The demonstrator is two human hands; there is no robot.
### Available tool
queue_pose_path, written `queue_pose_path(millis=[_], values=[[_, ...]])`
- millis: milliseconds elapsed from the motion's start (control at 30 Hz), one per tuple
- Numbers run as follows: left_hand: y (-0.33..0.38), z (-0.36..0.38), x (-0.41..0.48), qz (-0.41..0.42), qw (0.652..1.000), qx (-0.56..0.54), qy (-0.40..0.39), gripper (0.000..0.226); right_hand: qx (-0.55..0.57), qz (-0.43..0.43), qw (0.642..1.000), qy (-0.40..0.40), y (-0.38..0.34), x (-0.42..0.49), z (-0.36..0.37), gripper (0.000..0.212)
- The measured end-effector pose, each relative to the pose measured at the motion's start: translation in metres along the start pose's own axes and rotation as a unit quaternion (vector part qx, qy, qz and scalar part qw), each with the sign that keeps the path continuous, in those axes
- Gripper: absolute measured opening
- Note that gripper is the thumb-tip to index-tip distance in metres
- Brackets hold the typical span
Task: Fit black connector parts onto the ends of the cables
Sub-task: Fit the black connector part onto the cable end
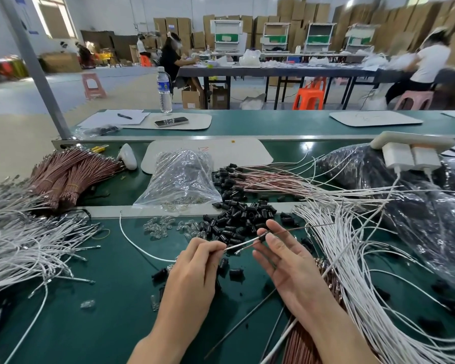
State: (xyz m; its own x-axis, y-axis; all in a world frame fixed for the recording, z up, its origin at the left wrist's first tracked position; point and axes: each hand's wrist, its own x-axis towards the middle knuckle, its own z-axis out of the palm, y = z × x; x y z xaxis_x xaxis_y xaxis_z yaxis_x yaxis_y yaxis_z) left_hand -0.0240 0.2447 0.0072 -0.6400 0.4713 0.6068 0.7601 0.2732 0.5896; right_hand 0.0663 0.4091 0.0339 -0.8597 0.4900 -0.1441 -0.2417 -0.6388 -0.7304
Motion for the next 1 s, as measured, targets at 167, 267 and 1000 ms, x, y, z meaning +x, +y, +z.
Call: queue_pose_path(millis=[167,267,1000], values=[[0.0002,-0.0007,0.0011,0.013,1.0,0.002,0.016,0.012,0.019,0.014,1.0,0.0,0.001,0.0002,0.0003,0.04],[0.0002,-0.0005,0.001,0.023,1.0,0.008,0.014,0.013,0.038,0.018,0.999,0.001,0.0008,0.0003,0.0003,0.039],[0.0008,-0.0007,-0.0011,0.015,0.998,-0.013,-0.063,0.028,-0.087,0.027,0.995,-0.035,0.0099,-0.005,0.0086,0.026]])
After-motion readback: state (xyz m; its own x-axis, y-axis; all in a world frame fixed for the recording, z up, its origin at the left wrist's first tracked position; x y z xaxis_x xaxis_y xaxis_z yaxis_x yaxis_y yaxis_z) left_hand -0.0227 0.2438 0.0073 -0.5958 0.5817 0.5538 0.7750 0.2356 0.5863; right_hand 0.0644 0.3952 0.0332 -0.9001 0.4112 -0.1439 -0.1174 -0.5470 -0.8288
